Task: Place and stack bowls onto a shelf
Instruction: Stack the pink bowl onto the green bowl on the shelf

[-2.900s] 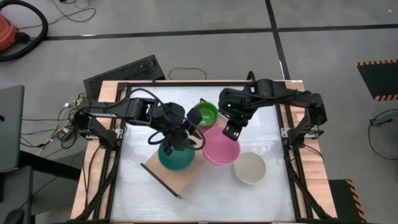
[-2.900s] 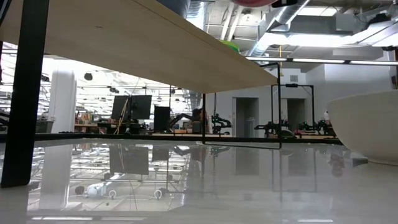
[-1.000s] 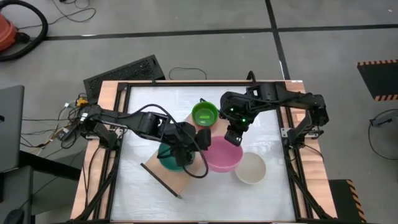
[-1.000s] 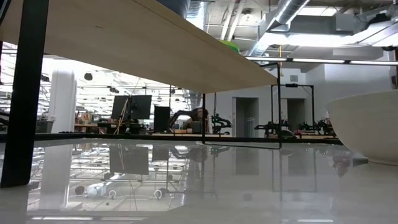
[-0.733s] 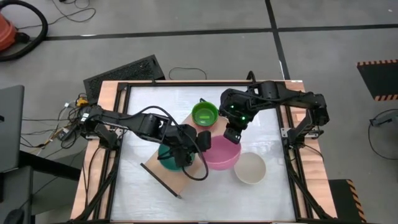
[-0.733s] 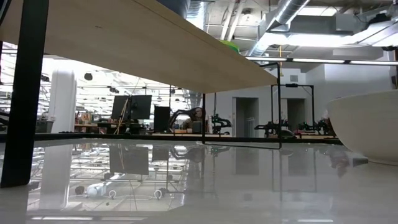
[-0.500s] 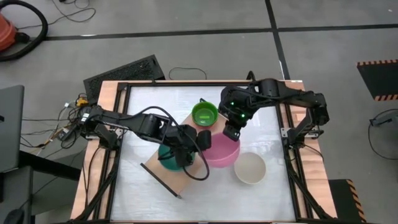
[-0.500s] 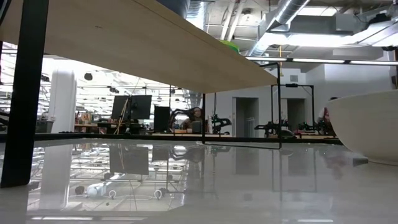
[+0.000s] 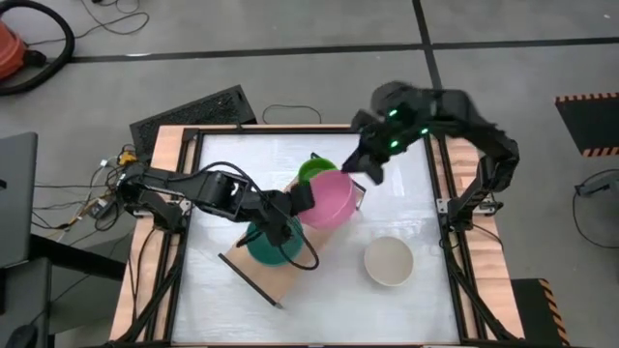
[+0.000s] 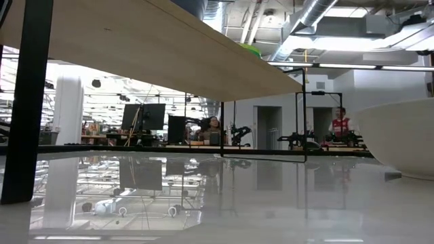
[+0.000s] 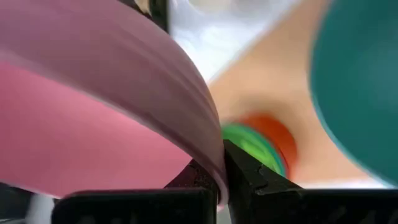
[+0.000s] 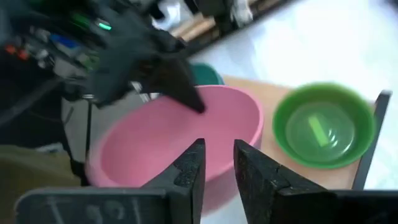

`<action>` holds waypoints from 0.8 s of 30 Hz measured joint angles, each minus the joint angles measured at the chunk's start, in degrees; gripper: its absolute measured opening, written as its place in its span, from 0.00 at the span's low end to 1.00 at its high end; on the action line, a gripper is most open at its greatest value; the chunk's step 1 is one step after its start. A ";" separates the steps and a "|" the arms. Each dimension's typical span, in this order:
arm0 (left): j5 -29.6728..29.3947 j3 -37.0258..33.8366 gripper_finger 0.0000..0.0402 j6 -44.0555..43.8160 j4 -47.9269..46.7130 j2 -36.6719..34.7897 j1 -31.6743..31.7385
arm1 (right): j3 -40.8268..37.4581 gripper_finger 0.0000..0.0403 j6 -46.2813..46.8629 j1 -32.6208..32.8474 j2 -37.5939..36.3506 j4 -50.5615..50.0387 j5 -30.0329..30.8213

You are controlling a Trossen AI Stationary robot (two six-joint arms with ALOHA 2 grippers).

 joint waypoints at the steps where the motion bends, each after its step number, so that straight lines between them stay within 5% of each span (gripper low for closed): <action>1: -1.18 -0.01 0.00 -1.09 -1.75 -0.44 -0.24 | 1.63 0.28 -0.02 -0.57 -0.08 -0.08 0.00; 9: -4.28 -0.13 0.00 -16.48 -20.71 -6.28 -4.40 | 2.76 0.28 -1.50 -3.46 -2.92 2.92 1.60; 24: -4.01 -0.12 0.00 -34.34 -33.03 -8.19 -19.08 | 2.69 0.28 -4.76 -8.02 -3.47 2.88 1.87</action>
